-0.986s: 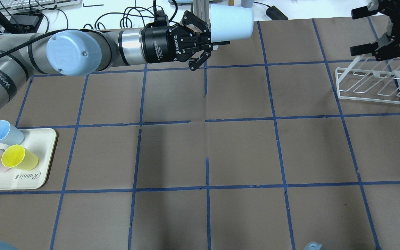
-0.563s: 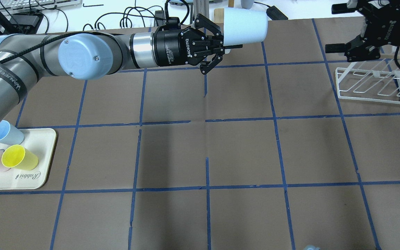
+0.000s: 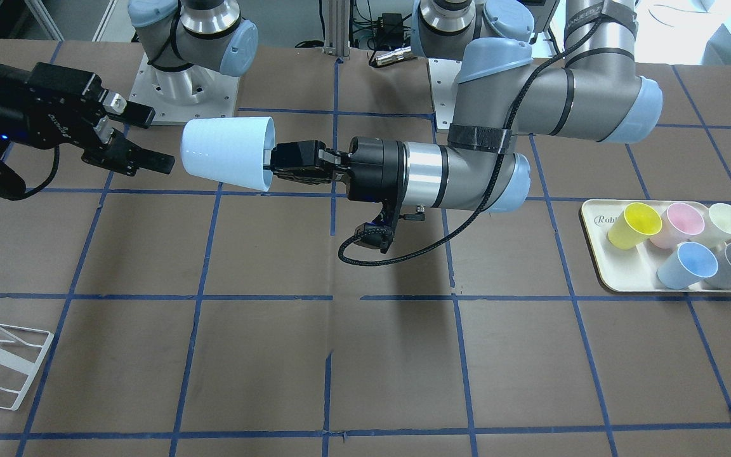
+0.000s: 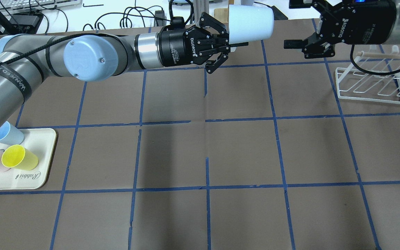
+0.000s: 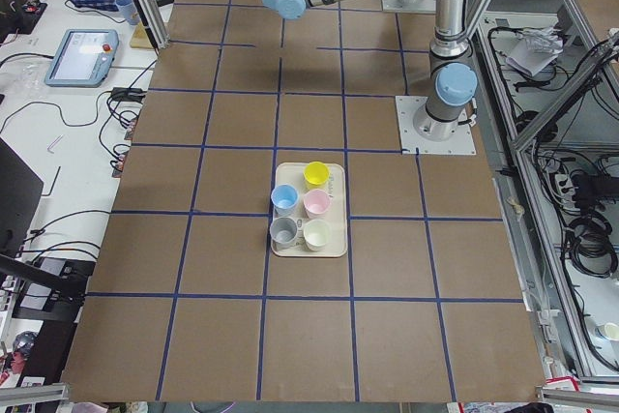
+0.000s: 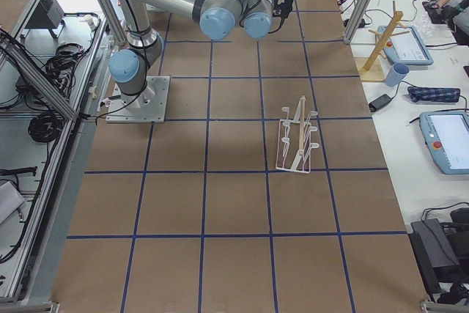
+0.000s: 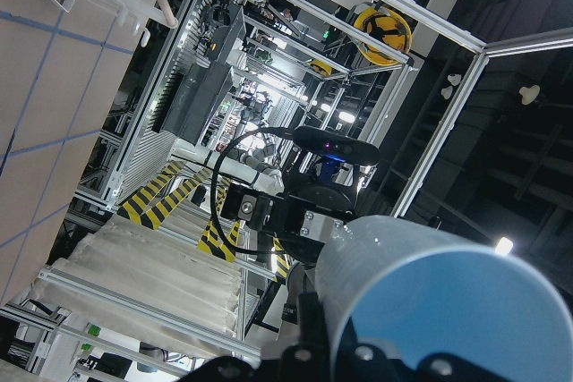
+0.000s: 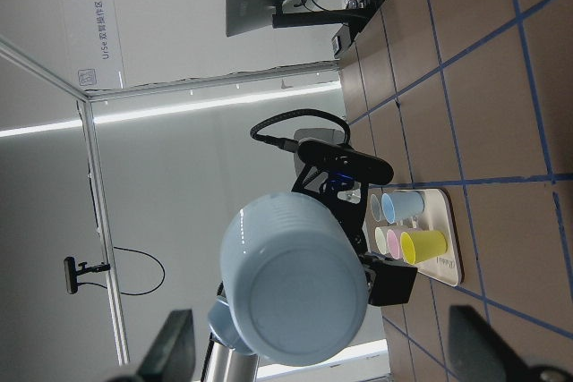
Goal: Transfer IKEA cup to right arm and place on rack
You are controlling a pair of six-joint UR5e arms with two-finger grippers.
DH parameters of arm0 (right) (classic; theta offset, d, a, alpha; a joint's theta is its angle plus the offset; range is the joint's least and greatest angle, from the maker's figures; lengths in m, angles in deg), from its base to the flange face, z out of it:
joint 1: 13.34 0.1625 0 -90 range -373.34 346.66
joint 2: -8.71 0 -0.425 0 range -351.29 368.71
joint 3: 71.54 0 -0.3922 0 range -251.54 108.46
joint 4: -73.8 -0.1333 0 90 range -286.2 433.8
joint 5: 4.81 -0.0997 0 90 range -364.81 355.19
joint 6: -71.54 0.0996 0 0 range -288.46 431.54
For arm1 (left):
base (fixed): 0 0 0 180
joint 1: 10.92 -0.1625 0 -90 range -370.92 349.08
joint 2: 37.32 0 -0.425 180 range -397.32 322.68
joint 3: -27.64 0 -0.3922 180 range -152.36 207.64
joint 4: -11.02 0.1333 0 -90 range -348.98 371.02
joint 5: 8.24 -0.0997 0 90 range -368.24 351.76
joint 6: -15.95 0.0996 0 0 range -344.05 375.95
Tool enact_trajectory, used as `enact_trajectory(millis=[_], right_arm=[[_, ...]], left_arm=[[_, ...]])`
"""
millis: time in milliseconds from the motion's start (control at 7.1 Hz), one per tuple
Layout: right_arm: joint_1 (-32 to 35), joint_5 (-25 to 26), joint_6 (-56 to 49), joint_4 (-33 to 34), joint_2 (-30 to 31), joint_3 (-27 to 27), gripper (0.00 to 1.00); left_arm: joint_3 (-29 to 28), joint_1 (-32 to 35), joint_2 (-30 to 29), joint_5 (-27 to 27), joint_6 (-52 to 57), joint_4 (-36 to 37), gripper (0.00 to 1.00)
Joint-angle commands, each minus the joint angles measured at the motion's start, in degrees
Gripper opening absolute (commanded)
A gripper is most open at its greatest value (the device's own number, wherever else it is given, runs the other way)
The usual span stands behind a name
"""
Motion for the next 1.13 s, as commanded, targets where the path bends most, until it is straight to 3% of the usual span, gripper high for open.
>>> enact_trajectory(millis=[0,704,845,986], right_arm=[[0.86,-0.69,0.00,0.30,-0.27,-0.02,1.00],[4.73,-2.97,0.70,2.85,-1.32,0.07,1.00],[4.73,-2.89,0.79,2.94,-1.41,0.16,0.90],[4.73,-2.97,0.44,3.12,-1.32,0.16,0.66]], left_arm=[[0.09,-0.05,-0.09,-0.05,0.00,0.00,0.00],[0.62,-0.05,0.00,-0.05,0.44,0.09,0.00],[0.62,-0.05,0.08,-0.05,0.44,0.00,0.00],[0.62,-0.05,0.09,-0.05,0.44,0.00,0.00]])
